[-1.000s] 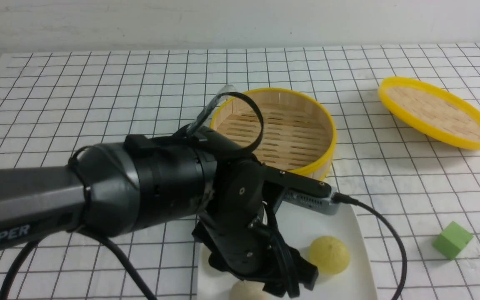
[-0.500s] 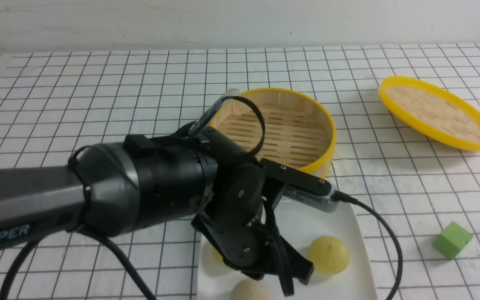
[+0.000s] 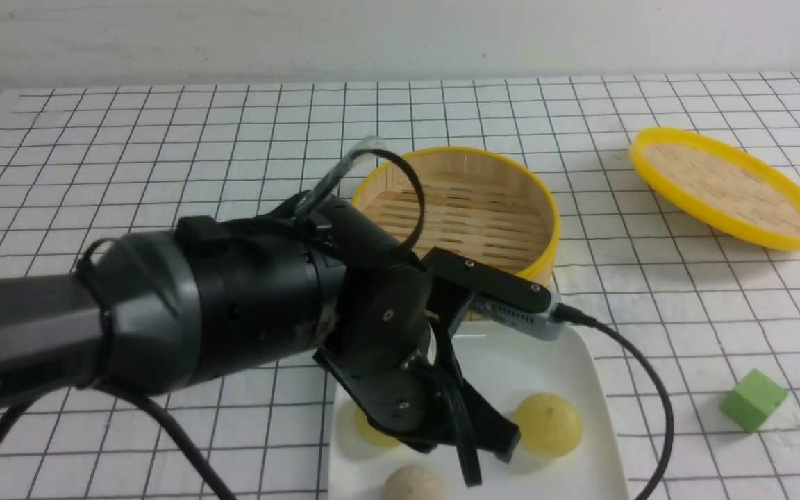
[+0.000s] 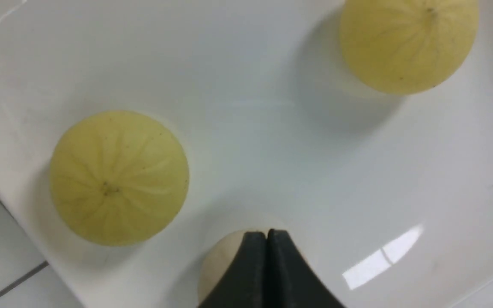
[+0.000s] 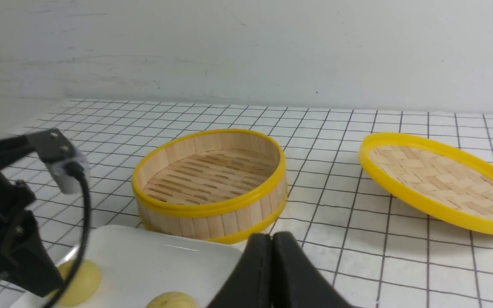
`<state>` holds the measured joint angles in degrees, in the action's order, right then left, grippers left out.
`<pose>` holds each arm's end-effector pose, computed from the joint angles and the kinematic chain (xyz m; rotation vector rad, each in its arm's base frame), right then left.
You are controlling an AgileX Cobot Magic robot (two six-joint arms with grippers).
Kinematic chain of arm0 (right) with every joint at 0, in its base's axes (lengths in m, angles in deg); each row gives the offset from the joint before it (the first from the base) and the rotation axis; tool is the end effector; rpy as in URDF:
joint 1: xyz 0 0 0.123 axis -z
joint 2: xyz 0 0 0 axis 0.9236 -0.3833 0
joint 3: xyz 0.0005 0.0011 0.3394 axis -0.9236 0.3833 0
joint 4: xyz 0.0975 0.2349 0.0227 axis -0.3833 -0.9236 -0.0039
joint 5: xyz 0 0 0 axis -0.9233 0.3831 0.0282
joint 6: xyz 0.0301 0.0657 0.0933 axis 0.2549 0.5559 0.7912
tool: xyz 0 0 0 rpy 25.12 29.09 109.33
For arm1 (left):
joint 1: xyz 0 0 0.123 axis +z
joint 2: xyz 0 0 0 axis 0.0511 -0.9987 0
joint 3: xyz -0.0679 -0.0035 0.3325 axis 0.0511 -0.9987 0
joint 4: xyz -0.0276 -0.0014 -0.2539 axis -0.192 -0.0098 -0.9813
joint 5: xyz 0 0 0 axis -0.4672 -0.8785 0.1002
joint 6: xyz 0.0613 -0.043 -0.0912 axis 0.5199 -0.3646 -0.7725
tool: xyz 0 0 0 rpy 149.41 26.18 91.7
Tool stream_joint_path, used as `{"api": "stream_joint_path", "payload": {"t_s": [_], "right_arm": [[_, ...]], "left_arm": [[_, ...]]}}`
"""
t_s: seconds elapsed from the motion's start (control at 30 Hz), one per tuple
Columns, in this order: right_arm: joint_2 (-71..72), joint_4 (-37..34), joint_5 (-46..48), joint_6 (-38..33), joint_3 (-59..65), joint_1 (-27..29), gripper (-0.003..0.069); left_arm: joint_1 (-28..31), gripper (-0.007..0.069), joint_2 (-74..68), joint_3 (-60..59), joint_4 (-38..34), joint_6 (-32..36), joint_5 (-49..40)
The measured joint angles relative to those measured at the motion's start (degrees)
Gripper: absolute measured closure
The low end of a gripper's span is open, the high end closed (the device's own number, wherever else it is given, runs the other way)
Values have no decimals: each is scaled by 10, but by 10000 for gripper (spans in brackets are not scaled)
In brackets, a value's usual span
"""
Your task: Put the steamed buns into the plate on the white-black tablecloth.
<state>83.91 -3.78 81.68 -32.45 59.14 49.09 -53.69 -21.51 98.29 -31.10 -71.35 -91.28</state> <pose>-0.0002 0.0057 0.2781 -0.2009 1.6500 0.3744 0.2189 -0.2673 0.2636 0.8306 2.6621 -0.3077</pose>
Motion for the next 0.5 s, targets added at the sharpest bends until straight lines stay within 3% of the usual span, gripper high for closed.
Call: {"api": "stream_joint_path", "payload": {"t_s": [0.13,0.5], "right_arm": [[5,25,-34,0,56,12,646],[5,49,-36,0,161,128,631]], "left_arm": [[0,622,25,0,5,0,-1],[0,615,105,0,24,0,-3]]}}
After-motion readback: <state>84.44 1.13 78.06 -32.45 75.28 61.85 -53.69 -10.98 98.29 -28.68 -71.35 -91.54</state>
